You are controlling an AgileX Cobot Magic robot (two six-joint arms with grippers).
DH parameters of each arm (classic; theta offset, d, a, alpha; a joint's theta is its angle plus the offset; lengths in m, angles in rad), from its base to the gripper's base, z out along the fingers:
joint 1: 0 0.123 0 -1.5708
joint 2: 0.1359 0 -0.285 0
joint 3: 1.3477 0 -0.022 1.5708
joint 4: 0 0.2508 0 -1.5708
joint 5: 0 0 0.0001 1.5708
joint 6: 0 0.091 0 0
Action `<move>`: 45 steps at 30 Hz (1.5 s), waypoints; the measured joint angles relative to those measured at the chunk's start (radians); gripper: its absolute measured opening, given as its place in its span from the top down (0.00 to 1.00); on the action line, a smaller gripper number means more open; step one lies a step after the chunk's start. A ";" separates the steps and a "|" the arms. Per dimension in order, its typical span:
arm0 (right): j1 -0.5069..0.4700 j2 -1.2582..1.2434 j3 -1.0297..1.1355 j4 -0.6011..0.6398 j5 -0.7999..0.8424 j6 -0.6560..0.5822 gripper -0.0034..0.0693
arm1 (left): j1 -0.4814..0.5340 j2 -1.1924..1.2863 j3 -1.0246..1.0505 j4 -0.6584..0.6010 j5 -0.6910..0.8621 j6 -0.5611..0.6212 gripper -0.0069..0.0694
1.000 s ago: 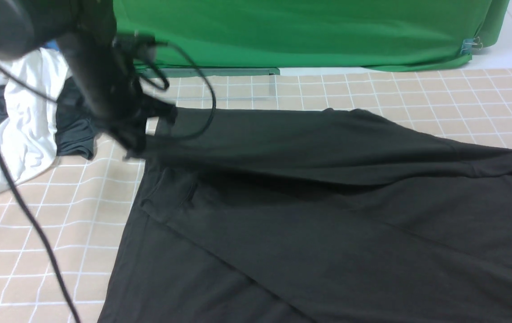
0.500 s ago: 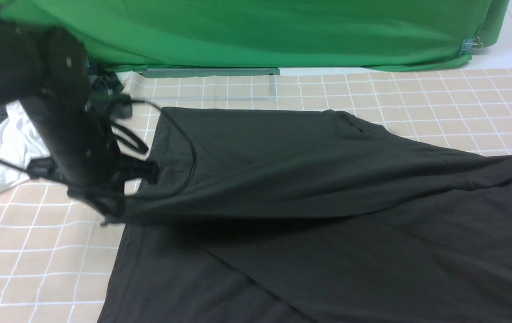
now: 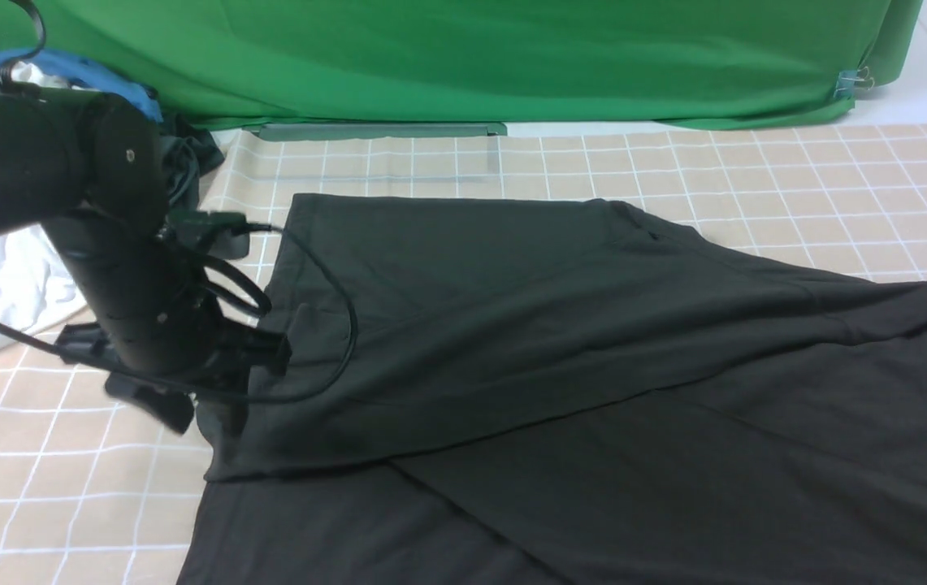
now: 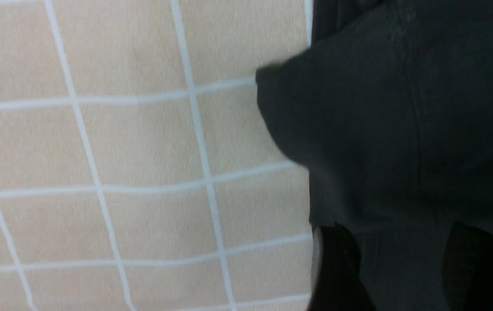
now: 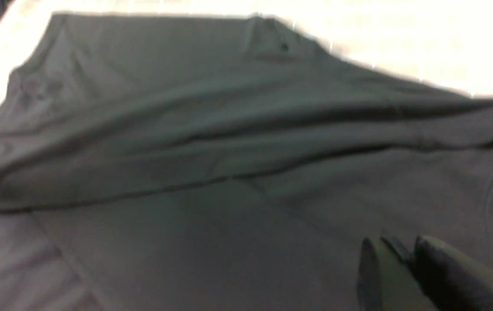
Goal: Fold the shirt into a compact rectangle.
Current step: 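Grasp the near edge of the shirt at its hem and shoulder corners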
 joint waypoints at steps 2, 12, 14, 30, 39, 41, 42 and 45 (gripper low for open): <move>0.000 0.067 -0.043 -0.001 0.084 0.000 0.77 | 0.000 -0.030 0.052 -0.008 0.021 0.000 0.46; 0.000 0.246 -0.095 -0.002 0.188 -0.004 0.76 | 0.000 -0.274 0.457 -0.091 -0.082 0.000 0.55; 0.000 0.260 -0.095 -0.002 0.187 -0.007 0.76 | 0.000 -0.305 0.504 -0.073 -0.101 0.000 0.52; 0.000 0.265 -0.095 -0.001 0.152 -0.025 0.76 | 0.002 -0.242 0.582 -0.104 -0.193 0.026 0.39; 0.000 0.265 -0.096 0.000 0.182 -0.026 0.76 | 0.006 -0.238 0.577 -0.194 -0.165 0.102 0.88; 0.000 0.265 -0.096 0.001 0.195 -0.026 0.76 | 0.005 -0.270 0.575 -0.213 -0.131 0.105 0.89; 0.000 0.265 -0.096 0.001 0.200 -0.026 0.76 | 0.005 -0.293 0.573 -0.214 -0.119 0.105 0.89; 0.000 0.265 -0.096 0.000 0.212 -0.026 0.76 | 0.005 -0.357 0.568 -0.214 -0.086 0.101 0.89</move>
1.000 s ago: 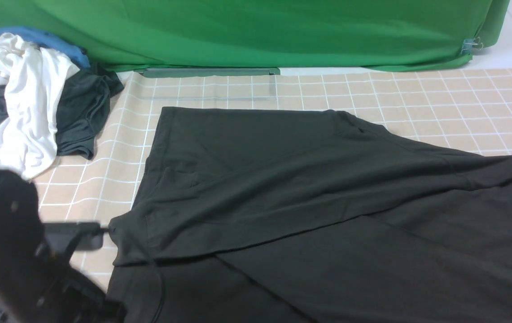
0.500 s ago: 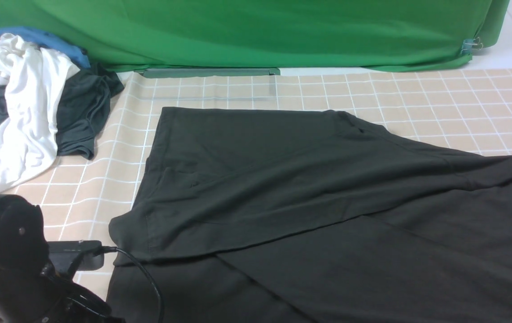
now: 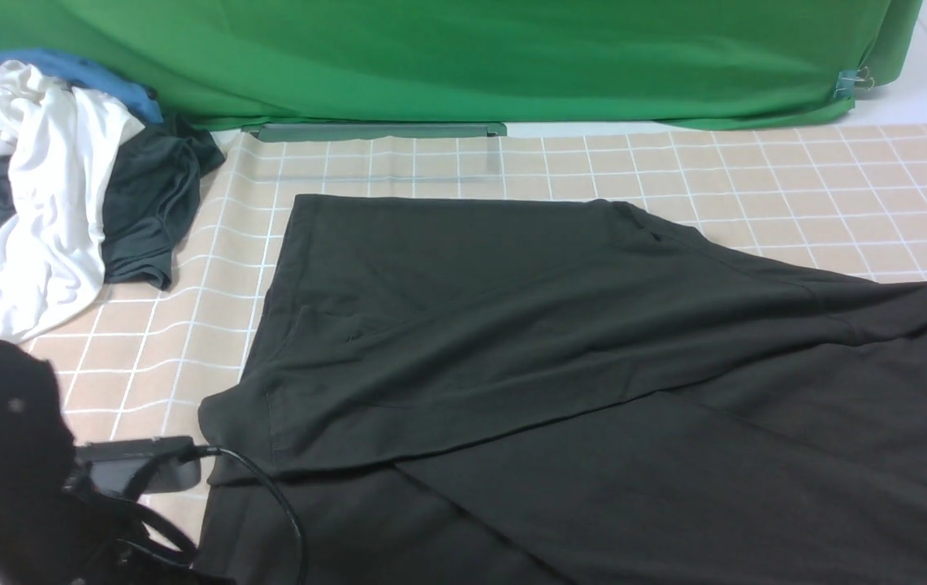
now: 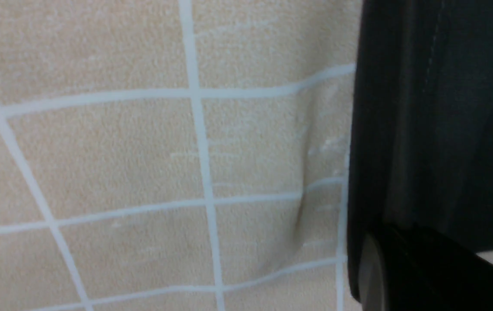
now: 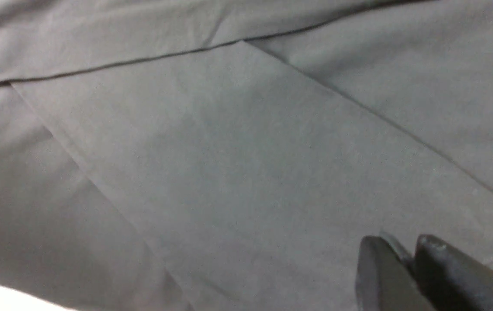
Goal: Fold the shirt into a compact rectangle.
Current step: 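Grasp the near edge of the shirt at its hem and shoulder corners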
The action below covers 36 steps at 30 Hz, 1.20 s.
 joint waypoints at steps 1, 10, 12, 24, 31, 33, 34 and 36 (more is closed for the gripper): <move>0.000 0.000 0.000 0.001 0.007 0.000 0.76 | 0.000 -0.029 -0.001 0.008 0.013 -0.006 0.89; 0.022 0.000 0.000 -0.001 0.089 -0.046 0.76 | -0.001 -0.223 -0.001 0.185 0.113 -0.151 0.89; 0.050 0.000 0.000 -0.001 0.085 -0.050 0.76 | -0.001 -0.236 -0.001 0.166 0.086 -0.149 0.88; 0.233 0.000 0.000 0.001 -0.021 -0.002 0.76 | -0.003 -0.174 0.051 0.047 -0.017 0.034 0.36; 0.251 0.000 0.000 0.001 -0.070 0.011 0.76 | -0.003 -0.102 0.051 0.026 -0.017 0.068 0.30; 0.252 0.000 0.000 0.001 -0.076 0.011 0.76 | -0.003 -0.076 0.051 0.024 -0.017 0.068 0.31; 0.252 0.000 0.000 0.001 -0.080 0.011 0.76 | -0.003 -0.057 0.051 0.023 -0.017 0.068 0.33; 0.252 0.000 0.000 0.001 -0.086 0.011 0.76 | -0.003 -0.027 0.051 0.023 -0.017 0.070 0.36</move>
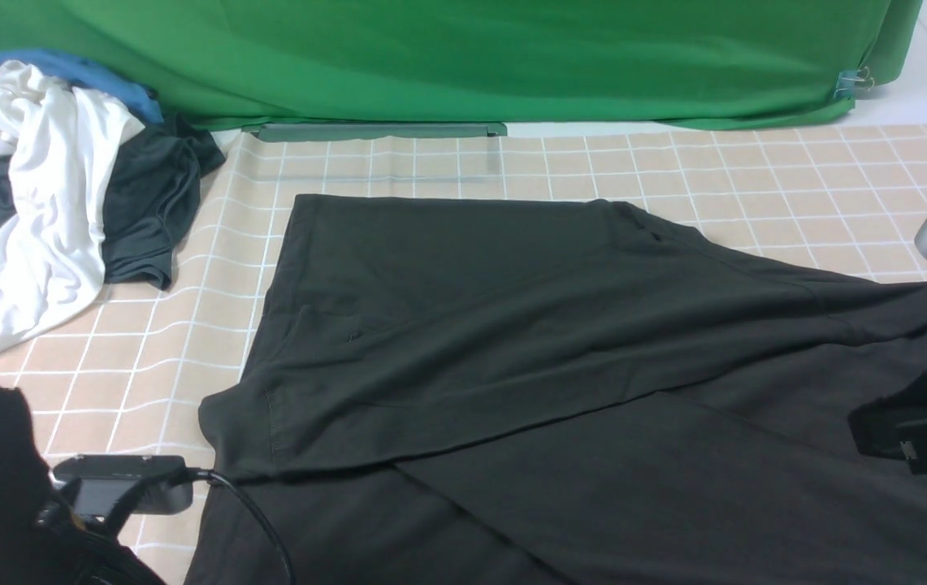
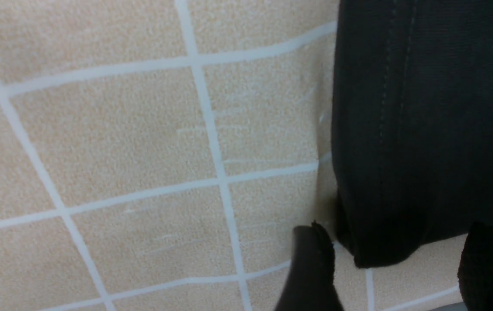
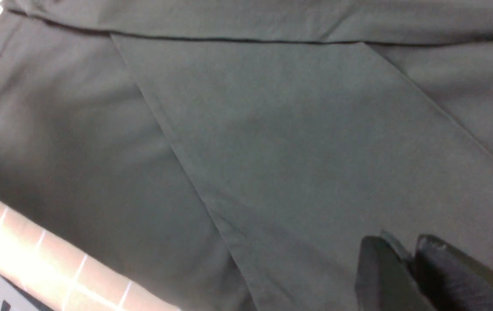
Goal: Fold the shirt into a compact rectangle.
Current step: 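Grasp the near edge of the shirt at its hem and shoulder corners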
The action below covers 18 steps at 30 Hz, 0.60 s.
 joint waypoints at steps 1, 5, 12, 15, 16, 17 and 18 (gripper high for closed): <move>0.000 0.000 0.000 0.000 -0.003 0.000 0.76 | 0.000 0.013 0.000 -0.001 0.000 0.001 0.37; 0.000 0.000 0.000 0.000 -0.013 0.001 0.76 | 0.000 0.054 0.000 -0.007 -0.001 0.002 0.39; 0.000 0.000 0.000 0.000 -0.017 0.011 0.76 | 0.000 0.082 -0.003 -0.010 -0.034 0.002 0.40; 0.000 0.000 0.000 0.000 -0.018 0.012 0.76 | 0.000 0.089 -0.005 -0.011 -0.055 0.002 0.46; 0.000 0.000 0.000 0.000 -0.018 0.013 0.76 | 0.000 0.092 -0.005 -0.014 -0.061 0.002 0.51; 0.000 0.000 0.000 0.000 -0.018 0.013 0.76 | 0.000 0.092 -0.005 -0.014 -0.061 0.002 0.51; 0.000 0.000 0.000 0.000 -0.018 0.013 0.76 | 0.000 0.096 -0.007 -0.015 -0.060 0.005 0.57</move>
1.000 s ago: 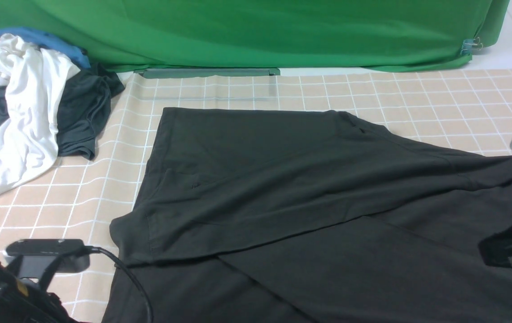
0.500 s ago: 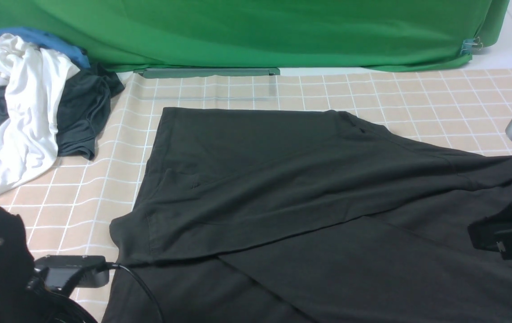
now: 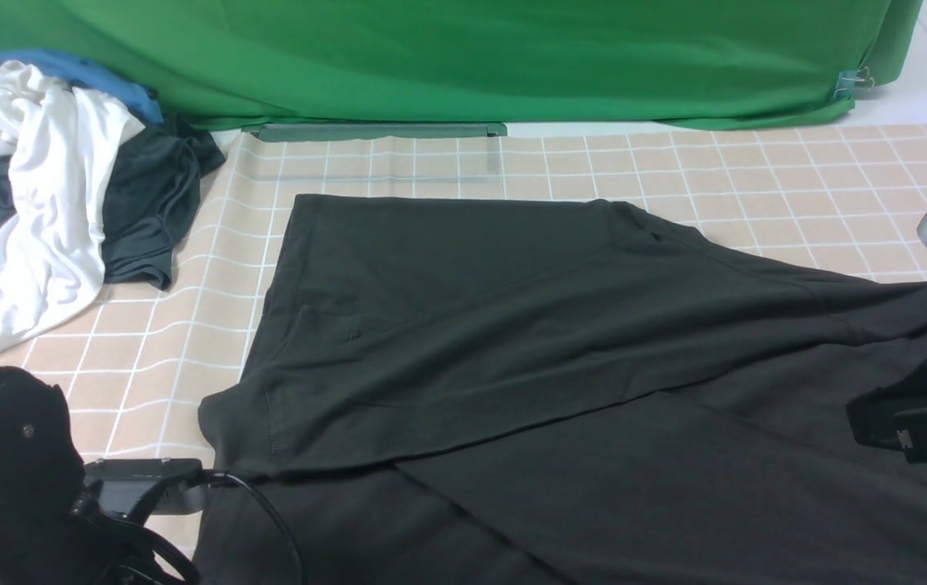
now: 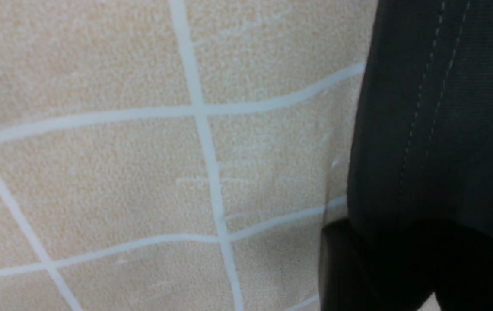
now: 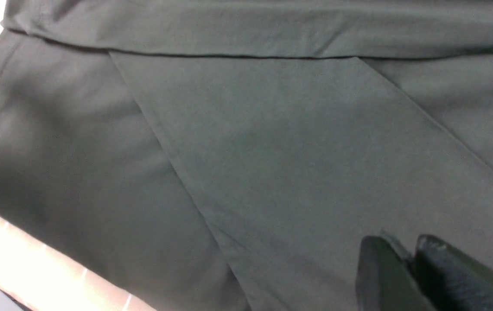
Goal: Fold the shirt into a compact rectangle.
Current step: 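Grasp the near edge of the shirt at its hem and shoulder corners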
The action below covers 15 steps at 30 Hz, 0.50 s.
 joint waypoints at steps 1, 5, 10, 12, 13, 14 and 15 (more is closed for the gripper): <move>0.000 0.000 0.000 0.000 0.000 0.000 0.76 | 0.000 0.002 -0.001 0.000 -0.001 0.000 0.61; 0.000 0.000 0.000 0.000 0.000 0.001 0.76 | 0.000 0.004 -0.004 0.000 0.010 0.009 0.83; 0.000 0.000 0.000 -0.005 0.000 0.001 0.76 | 0.000 -0.010 -0.028 0.024 0.068 0.017 0.89; 0.000 0.000 -0.004 -0.019 0.004 0.001 0.76 | -0.001 -0.037 -0.049 0.062 0.104 -0.012 0.89; 0.000 0.000 -0.008 -0.026 0.011 0.001 0.76 | -0.001 -0.046 -0.055 0.074 0.111 -0.029 0.89; 0.000 0.000 -0.024 -0.041 0.036 0.001 0.76 | -0.001 -0.094 -0.078 0.130 0.148 -0.076 0.89; 0.000 0.000 -0.034 -0.047 0.047 0.001 0.76 | -0.001 -0.118 -0.088 0.155 0.166 -0.100 0.89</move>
